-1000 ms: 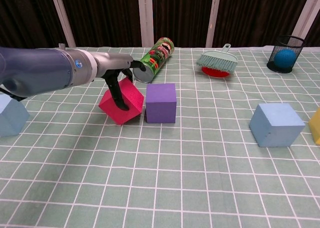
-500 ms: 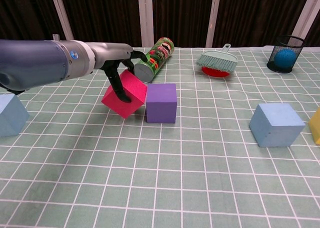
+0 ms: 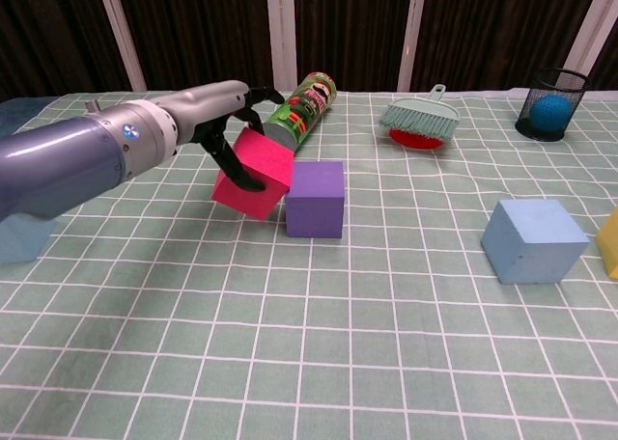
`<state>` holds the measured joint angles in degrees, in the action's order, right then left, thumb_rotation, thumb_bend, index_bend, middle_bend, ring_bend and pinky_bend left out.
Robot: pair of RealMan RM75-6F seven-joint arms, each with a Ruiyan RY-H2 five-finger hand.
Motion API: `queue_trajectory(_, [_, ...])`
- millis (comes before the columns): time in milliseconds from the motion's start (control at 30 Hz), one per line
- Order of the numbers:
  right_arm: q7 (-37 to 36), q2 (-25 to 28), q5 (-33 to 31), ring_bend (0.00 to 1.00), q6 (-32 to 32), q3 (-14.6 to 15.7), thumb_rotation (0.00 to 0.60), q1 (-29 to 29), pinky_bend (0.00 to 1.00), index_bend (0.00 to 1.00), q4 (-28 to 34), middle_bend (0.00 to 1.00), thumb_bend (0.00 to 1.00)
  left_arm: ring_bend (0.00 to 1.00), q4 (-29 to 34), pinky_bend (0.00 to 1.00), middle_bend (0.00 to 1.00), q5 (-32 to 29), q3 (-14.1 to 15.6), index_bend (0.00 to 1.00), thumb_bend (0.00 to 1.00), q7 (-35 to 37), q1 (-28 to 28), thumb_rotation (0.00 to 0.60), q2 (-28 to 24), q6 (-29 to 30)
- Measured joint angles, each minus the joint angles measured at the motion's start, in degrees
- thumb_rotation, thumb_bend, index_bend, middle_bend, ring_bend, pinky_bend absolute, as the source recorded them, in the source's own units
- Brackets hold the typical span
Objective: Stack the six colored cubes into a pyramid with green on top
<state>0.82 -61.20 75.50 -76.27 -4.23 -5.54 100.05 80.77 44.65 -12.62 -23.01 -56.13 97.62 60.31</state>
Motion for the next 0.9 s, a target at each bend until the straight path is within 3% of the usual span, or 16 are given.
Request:
queue_trajectory(467, [0.1,-0.1,0.0,0.00,0.1,0.1,0.600,0.0,0.00,0.00,0.0,0.00,0.27,0.03,-4.9,0.05,0.39,4.3,0.3,0.00,0.27,5.2,3.8,0.600,1.5,-2.4])
queue_trajectory(900, [0.2,-0.1,0.0,0.00,0.0,0.1,0.600,0.0,0.00,0.00,0.2,0.00,0.27,0.03,-3.4,0.05,0.37,3.8,0.4,0.00,0.24,2.3,5.2,0.600,-1.0,-3.5])
